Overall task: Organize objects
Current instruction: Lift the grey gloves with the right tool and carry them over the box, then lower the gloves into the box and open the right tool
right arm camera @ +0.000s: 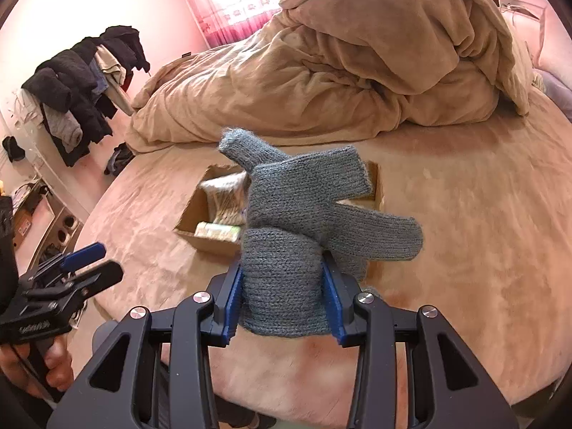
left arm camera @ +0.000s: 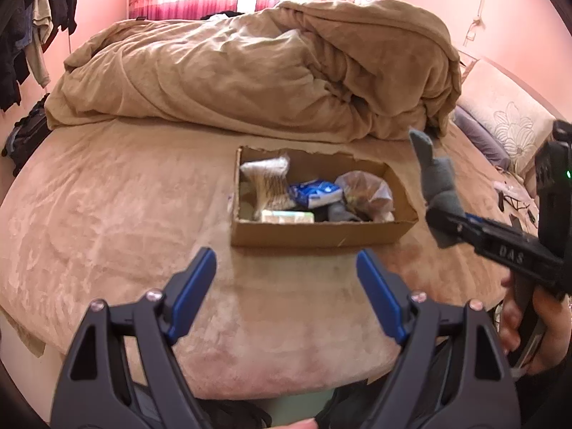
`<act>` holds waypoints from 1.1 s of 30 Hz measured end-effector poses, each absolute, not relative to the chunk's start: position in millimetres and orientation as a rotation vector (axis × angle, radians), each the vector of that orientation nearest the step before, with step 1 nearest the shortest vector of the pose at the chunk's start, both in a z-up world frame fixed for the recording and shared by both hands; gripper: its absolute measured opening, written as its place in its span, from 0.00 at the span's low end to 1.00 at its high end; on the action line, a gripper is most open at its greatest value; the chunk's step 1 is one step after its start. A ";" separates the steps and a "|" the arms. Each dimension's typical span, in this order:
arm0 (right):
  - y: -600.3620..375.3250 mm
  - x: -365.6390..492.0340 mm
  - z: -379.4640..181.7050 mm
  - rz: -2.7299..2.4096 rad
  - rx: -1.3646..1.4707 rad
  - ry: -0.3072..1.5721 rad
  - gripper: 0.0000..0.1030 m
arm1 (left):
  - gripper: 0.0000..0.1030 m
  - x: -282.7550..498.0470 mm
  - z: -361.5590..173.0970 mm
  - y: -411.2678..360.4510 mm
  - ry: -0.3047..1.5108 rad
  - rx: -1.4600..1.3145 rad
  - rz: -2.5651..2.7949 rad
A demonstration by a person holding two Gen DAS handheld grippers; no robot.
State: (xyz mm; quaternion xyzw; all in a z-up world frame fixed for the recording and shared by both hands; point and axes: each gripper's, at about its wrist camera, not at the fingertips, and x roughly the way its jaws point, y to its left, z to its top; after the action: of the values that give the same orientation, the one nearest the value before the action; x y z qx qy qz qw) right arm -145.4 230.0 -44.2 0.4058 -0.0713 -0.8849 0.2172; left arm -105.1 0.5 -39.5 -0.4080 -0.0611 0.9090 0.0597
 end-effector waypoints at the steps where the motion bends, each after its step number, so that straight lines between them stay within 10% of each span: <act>1: 230.9 -150.6 -43.0 -2.457 1.121 -0.194 0.41 | 0.80 -108.0 -40.2 0.5 -0.189 -1.238 2.751; 21: 217.2 -241.1 -97.5 -2.350 1.270 -0.261 0.44 | 0.80 -161.8 -70.8 -7.6 -0.227 -1.302 2.733; 33: 243.2 -238.7 -105.5 -2.322 1.271 -0.428 0.66 | 0.80 -163.5 -76.1 -6.3 -0.225 -1.320 2.728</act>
State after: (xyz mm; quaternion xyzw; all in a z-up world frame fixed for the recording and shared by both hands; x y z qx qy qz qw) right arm -238.7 243.2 -105.5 0.4617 -0.1553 -0.8430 0.2282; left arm -163.5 -6.3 -76.1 -0.4338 -0.0740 0.8965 0.0513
